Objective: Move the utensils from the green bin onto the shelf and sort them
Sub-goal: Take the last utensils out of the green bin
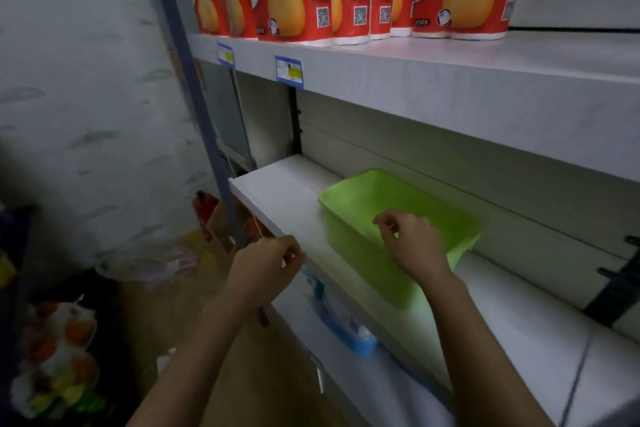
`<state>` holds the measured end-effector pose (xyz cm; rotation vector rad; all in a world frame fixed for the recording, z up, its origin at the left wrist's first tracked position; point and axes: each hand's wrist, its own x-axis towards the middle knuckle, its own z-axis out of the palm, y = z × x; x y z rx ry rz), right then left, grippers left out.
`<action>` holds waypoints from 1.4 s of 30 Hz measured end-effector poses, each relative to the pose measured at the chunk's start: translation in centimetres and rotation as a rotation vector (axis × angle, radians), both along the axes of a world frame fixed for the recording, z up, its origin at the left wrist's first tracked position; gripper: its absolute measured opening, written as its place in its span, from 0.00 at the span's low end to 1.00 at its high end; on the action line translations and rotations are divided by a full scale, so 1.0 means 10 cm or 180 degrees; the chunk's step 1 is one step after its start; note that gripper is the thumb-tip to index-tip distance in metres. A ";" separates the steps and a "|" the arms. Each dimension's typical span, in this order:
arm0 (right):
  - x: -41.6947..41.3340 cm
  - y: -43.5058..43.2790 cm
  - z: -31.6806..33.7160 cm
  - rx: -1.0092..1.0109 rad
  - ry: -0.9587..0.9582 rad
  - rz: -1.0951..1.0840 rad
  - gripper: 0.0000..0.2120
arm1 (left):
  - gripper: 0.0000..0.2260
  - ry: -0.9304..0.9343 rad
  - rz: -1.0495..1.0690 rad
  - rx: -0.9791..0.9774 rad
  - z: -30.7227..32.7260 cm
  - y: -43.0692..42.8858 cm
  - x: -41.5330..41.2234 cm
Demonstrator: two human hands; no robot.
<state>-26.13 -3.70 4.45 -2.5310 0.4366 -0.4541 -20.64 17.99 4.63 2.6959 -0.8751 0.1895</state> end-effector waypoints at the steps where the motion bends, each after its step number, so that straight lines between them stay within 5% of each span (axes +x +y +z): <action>1: 0.13 -0.08 -0.01 -0.0016 0.0092 -0.0134 0.11 | 0.11 -0.0025 -0.0066 -0.0074 0.01 -0.10 0.16; 10: 0.96 -0.59 -0.29 0.0065 0.1642 -0.0911 0.18 | 0.10 -0.0044 -0.0961 -0.0077 -0.03 -1.35 1.28; 15: 1.07 -0.59 -0.47 0.0205 0.2055 -0.1156 0.18 | 0.10 0.0255 -0.1628 0.0769 -0.29 -2.02 1.66; 21: 0.99 -0.57 -0.58 0.0203 0.2242 -0.1514 0.18 | 0.11 0.0707 -0.2255 0.1851 -0.65 -2.20 1.91; 34: 0.83 -0.34 -0.70 0.0409 0.2341 -0.1051 0.16 | 0.17 0.0027 -0.3192 0.1914 -0.85 -1.76 2.08; 42: 0.72 -0.22 -0.78 0.0171 0.1994 -0.1335 0.15 | 0.21 -0.0195 -0.3206 0.1420 -0.97 -1.62 1.88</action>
